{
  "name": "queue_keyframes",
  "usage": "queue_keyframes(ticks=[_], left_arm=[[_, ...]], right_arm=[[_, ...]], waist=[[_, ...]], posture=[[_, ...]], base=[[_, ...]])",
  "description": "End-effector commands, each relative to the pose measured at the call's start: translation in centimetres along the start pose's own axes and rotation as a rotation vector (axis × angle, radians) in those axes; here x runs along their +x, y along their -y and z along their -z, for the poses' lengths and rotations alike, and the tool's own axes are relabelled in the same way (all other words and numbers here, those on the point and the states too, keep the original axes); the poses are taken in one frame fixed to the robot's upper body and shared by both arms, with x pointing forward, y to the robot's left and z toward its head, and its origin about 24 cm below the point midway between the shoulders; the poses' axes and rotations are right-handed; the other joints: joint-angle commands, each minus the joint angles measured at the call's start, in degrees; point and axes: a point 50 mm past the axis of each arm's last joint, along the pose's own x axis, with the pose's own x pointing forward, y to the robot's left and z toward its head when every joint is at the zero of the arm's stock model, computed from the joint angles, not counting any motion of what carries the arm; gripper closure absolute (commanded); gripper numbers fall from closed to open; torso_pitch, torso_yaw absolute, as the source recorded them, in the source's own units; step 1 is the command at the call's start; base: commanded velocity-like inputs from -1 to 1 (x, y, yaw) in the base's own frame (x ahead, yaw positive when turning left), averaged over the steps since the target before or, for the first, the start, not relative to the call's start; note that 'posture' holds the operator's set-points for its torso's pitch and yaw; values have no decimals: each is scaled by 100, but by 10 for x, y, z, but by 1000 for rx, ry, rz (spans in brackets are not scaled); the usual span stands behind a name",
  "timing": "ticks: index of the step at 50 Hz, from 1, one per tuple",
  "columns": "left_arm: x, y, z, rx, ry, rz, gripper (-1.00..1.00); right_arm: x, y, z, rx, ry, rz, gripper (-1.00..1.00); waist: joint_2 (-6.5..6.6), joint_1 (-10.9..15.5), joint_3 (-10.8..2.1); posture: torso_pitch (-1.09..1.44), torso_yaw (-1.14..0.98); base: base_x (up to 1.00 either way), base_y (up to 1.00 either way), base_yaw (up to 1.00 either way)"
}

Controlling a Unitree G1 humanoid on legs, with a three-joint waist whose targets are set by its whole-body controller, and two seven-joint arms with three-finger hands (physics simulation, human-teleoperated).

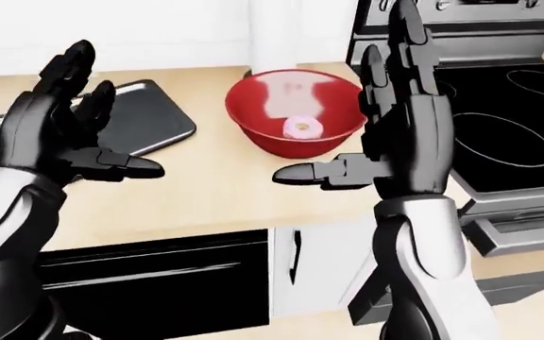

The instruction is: Pick up the bowl with donut and place it on the tray. Pick up the cupcake and place it on the tray.

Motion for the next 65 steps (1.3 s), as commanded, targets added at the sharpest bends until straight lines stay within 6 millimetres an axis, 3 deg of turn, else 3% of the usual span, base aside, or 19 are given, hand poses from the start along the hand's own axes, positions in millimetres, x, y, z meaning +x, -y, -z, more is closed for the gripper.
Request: queue_keyframes(ticks=[1,3,5,9,10,17,25,30,41,49,65], left_arm=[[-3,-7,-15,18,73,-46,-100],[-4,-7,-18,23,77,-45,-100],[-6,-7,-23,28,84,-45,-100],[-7,-6,-30,41,95,-39,-100],[-8,-6,-31,45,98,-37,-100],[-8,-4,-36,64,108,-27,-100],[3,16,-54,183,146,13,-100],[11,40,-66,296,184,79,-100],[28,89,-62,561,285,161,-100],[39,107,-61,677,372,162,-100],[52,156,-64,894,525,195,-100]], right_arm=[[-1,-3,-11,6,65,-24,-100],[0,-3,-11,6,67,-23,-100],[-1,-3,-13,9,69,-22,-100],[-2,-2,-17,8,76,-24,-100],[-2,-2,-18,7,77,-25,-100],[-4,-1,-25,3,77,-21,-100],[-5,2,-31,0,86,-9,-100],[-6,6,-38,-1,96,3,-100],[-10,17,-54,-2,133,46,-100],[-13,19,-60,7,149,57,-100],[-15,18,-60,14,150,58,-100]], waist=[[-12,11,-93],[270,-22,-228],[168,24,-182],[-53,121,-325],[-83,136,-288],[-17,169,-310],[-19,179,-308],[-64,193,-270],[-236,250,-227],[-368,279,-217],[-465,309,-228]], posture=[[0,0],[0,0],[0,0],[0,0],[0,0],[0,0],[0,0],[0,0],[0,0],[0,0],[0,0]], base=[[0,0,0],[0,0,0],[0,0,0],[0,0,0],[0,0,0],[0,0,0],[0,0,0],[0,0,0],[0,0,0],[0,0,0],[0,0,0]])
